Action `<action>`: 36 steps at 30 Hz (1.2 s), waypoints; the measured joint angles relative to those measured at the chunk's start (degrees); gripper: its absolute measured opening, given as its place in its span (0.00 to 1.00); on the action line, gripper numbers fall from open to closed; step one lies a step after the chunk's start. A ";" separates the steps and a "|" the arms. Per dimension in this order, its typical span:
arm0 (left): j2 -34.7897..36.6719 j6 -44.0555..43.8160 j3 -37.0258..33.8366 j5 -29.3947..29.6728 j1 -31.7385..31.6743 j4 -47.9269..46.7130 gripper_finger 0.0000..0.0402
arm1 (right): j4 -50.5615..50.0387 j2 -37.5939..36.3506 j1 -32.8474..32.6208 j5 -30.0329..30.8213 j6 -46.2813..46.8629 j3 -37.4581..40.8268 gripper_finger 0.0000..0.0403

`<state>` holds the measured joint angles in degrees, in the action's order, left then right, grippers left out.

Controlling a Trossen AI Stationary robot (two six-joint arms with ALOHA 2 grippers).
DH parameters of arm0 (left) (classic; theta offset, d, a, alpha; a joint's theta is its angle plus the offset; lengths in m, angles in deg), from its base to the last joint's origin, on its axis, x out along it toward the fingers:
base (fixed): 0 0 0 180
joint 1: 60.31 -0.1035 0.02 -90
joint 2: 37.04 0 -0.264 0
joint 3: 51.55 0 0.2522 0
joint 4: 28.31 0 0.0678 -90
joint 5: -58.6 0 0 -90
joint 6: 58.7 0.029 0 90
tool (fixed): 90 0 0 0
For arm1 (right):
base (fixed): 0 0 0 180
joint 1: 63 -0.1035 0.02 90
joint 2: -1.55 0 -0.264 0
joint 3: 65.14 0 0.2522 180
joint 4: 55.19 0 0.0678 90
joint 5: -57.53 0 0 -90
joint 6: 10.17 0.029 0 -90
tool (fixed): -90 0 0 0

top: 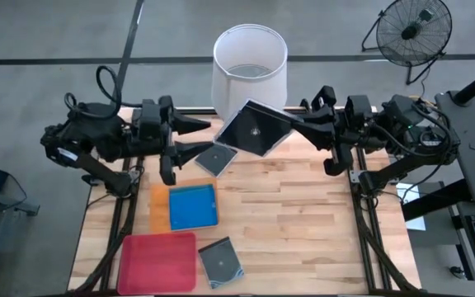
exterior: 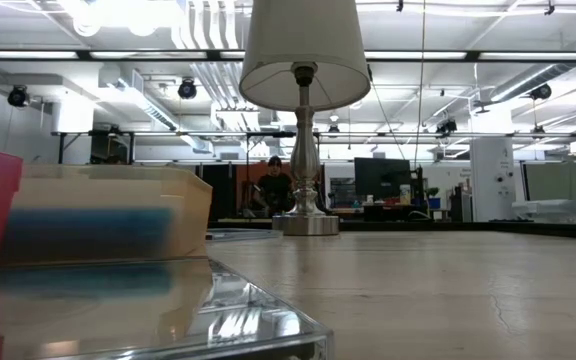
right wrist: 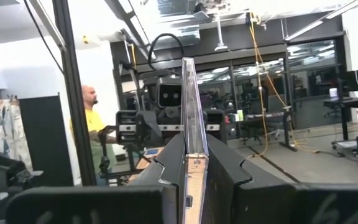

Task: Pick & place jewel cases by type
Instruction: Put the middle black cd case into the pink bin

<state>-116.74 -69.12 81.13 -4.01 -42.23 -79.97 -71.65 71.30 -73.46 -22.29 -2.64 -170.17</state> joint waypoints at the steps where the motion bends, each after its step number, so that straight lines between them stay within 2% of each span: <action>1: 0.02 0.33 0.04 -0.02 -0.08 -0.10 0.52 | -0.06 0.00 -0.04 -0.04 0.00 0.00 0.08; 14: -2.04 -0.77 1.98 -0.99 -1.36 -5.22 0.52 | -0.06 0.00 0.01 -1.18 1.11 -0.01 0.08; 26: -2.65 -5.71 1.92 -6.21 -1.91 -5.01 0.52 | -0.18 0.00 0.00 -1.88 1.55 -0.02 0.08; 36: -4.71 -6.52 1.97 -6.93 -2.23 -4.97 0.52 | -0.52 0.22 -0.02 -1.90 1.53 -0.02 0.08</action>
<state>-121.45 -75.65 83.09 -10.93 -44.46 -84.94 -72.17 71.52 -73.48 -24.19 -1.11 -170.19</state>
